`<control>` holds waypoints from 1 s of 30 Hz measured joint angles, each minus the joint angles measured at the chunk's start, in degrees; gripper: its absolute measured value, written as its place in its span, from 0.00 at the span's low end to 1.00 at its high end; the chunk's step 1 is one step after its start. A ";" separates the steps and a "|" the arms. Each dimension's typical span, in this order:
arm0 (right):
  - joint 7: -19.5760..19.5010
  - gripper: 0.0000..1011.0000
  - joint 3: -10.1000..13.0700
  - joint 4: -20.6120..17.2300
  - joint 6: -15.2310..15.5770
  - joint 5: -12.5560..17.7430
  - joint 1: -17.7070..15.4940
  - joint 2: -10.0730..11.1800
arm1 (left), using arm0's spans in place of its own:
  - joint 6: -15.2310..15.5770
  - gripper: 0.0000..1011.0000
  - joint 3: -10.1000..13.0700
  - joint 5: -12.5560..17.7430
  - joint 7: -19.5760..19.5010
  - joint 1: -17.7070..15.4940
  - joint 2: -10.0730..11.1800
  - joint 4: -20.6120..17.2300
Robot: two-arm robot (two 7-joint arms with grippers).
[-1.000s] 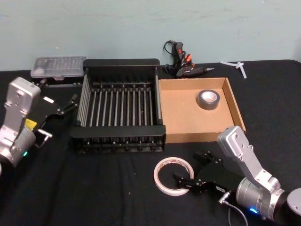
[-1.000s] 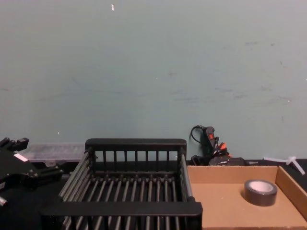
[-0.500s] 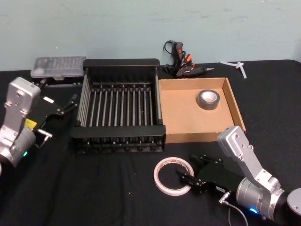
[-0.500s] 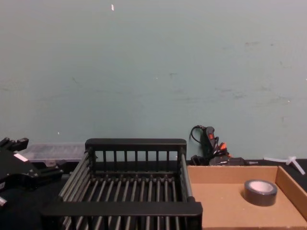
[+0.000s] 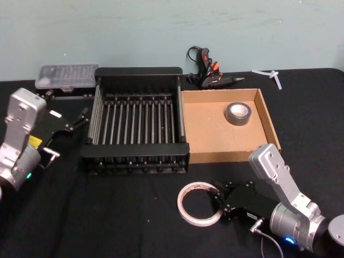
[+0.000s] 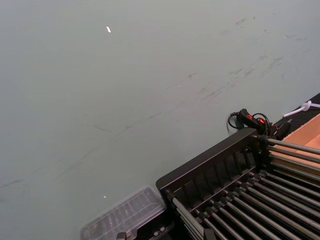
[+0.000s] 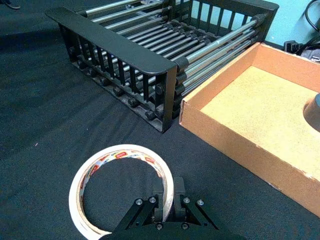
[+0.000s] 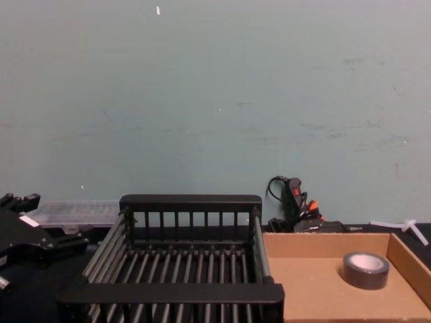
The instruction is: Pick up the white tape and place it into the black box , Pick up the silver tape and place it into the brown box.
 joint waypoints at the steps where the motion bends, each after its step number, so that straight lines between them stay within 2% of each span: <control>1: 0.00 0.13 0.00 0.00 0.00 0.00 0.00 0.00 | 0.00 0.99 0.00 0.00 0.00 0.00 0.00 0.00; 11: 0.47 0.08 0.11 -0.02 -0.13 0.38 -0.04 0.11 | 0.00 0.99 0.00 0.00 0.00 0.00 0.00 0.00; 30: 2.22 0.08 1.00 -2.13 -1.22 2.94 0.35 1.34 | 0.00 0.99 0.00 0.00 0.00 0.00 0.00 0.00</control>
